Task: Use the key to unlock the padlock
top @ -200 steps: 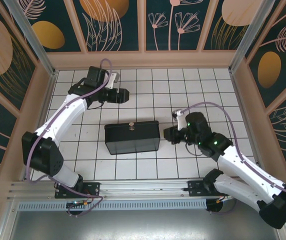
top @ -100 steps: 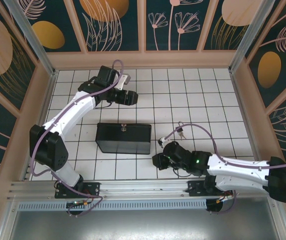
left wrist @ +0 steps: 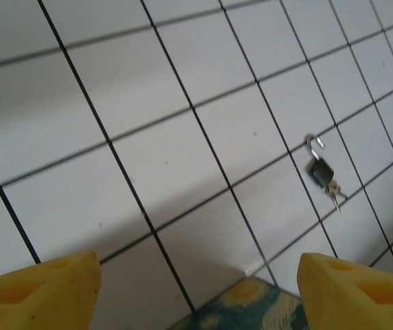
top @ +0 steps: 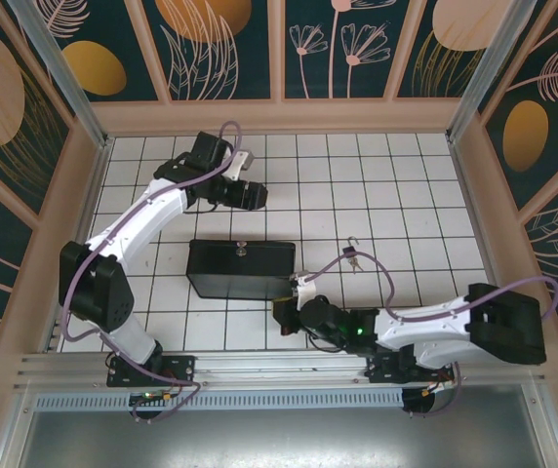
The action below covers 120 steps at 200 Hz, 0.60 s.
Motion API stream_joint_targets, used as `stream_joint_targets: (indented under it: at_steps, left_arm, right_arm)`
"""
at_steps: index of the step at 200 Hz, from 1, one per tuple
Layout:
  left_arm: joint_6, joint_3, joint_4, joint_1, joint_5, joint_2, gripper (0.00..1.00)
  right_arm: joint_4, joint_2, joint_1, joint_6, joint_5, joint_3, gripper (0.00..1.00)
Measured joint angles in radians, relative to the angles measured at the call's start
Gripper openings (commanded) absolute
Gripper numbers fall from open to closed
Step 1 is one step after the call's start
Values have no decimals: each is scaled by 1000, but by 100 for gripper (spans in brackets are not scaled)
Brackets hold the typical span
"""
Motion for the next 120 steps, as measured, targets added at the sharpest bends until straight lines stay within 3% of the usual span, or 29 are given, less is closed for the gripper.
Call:
stream_joint_targets:
  at_steps: [27,60,96,120]
  left_arm:
    - [0,-75,-10,-16,31,-39,74]
    - [-1,-124,-14,-25,83,-73,73]
    - [-9,-125,-2,-24,111,-78,72]
    - [-34,-124,24,-10,104,-76,71]
  right_arm:
    - [254,164,-24,-91,87,0,0]
    - [520,362,-138,-149,117,6,0]
    - [658,509,-308,-174,65,63,0]
    - [651,570,-409,-192,-8,148,0]
